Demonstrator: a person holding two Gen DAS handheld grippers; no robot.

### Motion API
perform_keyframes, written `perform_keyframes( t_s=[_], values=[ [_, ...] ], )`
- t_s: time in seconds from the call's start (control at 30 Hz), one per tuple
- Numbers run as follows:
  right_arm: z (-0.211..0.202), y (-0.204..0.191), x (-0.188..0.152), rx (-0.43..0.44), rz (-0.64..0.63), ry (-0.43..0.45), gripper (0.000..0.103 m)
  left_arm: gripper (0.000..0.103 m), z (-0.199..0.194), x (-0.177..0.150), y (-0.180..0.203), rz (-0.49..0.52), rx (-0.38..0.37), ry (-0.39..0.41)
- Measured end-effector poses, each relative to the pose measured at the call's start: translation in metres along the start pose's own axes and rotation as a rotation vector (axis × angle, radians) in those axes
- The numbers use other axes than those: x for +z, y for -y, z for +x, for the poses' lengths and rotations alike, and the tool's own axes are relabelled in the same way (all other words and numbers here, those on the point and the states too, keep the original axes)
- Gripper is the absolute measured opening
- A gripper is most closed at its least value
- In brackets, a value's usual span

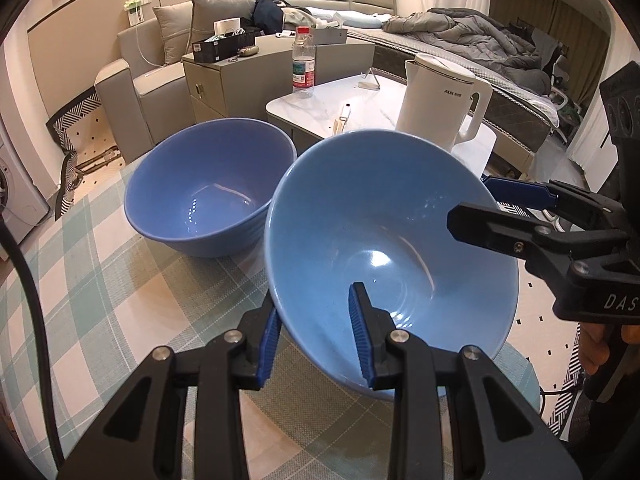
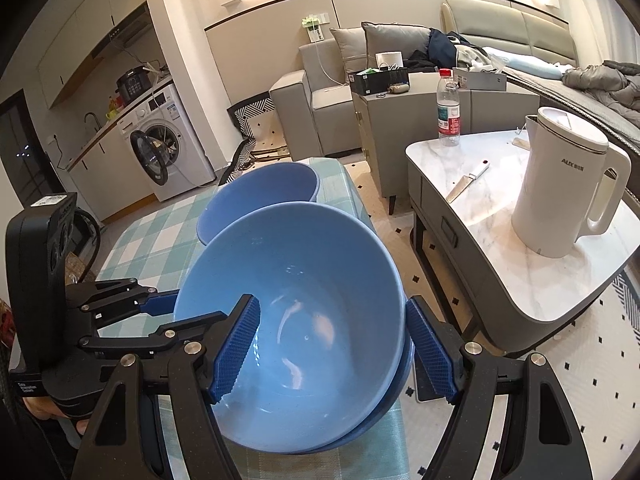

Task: Organize plates and bowls
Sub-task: 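Lower the held blue bowl into the other blue bowl with the left gripper, then open the left gripper to release the nested blue bowl's rim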

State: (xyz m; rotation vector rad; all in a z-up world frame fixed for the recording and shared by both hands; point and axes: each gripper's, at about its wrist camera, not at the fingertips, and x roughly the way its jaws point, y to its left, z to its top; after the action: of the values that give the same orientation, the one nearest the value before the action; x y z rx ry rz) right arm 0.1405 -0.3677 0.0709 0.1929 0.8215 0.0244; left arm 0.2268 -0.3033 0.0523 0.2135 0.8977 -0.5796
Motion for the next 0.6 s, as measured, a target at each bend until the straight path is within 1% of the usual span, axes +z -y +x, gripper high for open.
perform_keyframes(
  t_s=[0.2,0.3,0.37,0.47,0.6],
  values=[
    [0.005,0.002,-0.002,-0.001,-0.005,-0.007,0.078,0.031,0.001,0.000,0.001,0.007,0.005,0.000],
    [0.008,0.003,-0.002,0.001,-0.006,-0.013,0.078,0.034,0.002,0.000,-0.001,0.003,0.009,-0.002],
    [0.009,0.003,-0.002,-0.002,-0.010,-0.018,0.078,0.039,0.004,0.000,-0.001,0.003,0.011,-0.009],
    [0.011,0.005,-0.002,0.000,-0.016,-0.019,0.079,0.039,0.006,-0.001,0.000,0.006,0.015,-0.015],
    [0.014,0.006,-0.003,-0.004,-0.020,-0.028,0.080,0.041,0.006,-0.001,-0.002,0.000,0.002,-0.014]
  ],
)
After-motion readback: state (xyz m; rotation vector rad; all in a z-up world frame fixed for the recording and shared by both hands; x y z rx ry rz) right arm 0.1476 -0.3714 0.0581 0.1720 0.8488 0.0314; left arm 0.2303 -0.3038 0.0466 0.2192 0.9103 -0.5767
